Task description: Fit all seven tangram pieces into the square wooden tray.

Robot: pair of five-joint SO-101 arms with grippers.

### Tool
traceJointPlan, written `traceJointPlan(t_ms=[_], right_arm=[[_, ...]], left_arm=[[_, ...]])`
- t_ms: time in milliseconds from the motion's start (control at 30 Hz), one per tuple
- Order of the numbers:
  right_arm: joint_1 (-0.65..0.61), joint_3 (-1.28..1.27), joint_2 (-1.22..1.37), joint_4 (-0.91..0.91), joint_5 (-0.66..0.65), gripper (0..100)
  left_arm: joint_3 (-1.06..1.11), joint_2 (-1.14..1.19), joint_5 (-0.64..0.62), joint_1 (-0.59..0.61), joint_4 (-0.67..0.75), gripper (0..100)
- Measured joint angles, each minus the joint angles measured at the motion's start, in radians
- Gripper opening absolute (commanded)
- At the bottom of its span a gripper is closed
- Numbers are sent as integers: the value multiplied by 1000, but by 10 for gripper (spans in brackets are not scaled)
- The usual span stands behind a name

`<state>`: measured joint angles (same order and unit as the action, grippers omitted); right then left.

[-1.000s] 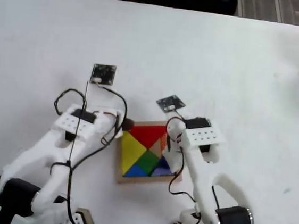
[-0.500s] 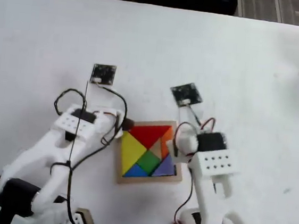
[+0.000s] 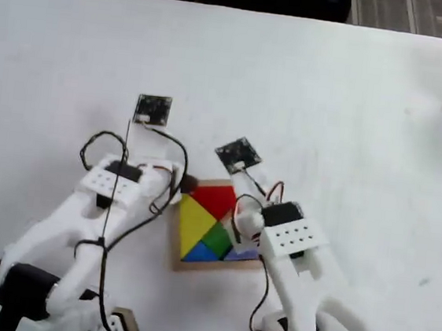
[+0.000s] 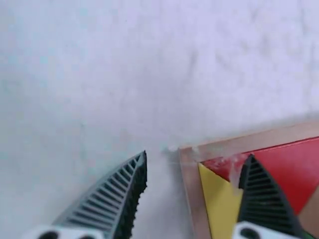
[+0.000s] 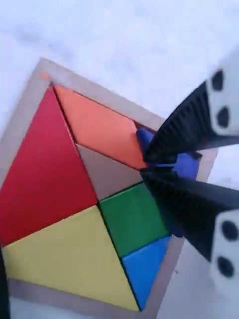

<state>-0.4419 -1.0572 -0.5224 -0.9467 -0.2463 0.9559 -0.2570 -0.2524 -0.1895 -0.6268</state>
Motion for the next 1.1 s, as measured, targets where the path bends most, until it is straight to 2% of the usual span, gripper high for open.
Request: traceJointPlan(t_ms=[200, 367, 500, 567, 700, 800, 933, 1100], right_arm=[[17, -35, -20, -29, -43, 18], [43, -34, -140, -91, -43, 18], [130, -34, -272, -130, -43, 18], [213, -34, -338, -143, -43, 18], [362, -46, -445, -155, -43, 18], [384, -80, -508, -184, -44, 18], [396, -132, -586, -222, 8, 18], [396, -227, -694, -224, 91, 18]], left_arm=[[0, 0, 0, 0, 0, 303], [0, 0, 0, 0, 0, 302], [0, 0, 0, 0, 0, 298], [0, 0, 0, 0, 0, 247], [0, 0, 5, 3, 0, 8], [0, -17, 98, 15, 0, 42], [68, -161, 187, 48, 0, 25], [296, -473, 278, 103, 41, 23]])
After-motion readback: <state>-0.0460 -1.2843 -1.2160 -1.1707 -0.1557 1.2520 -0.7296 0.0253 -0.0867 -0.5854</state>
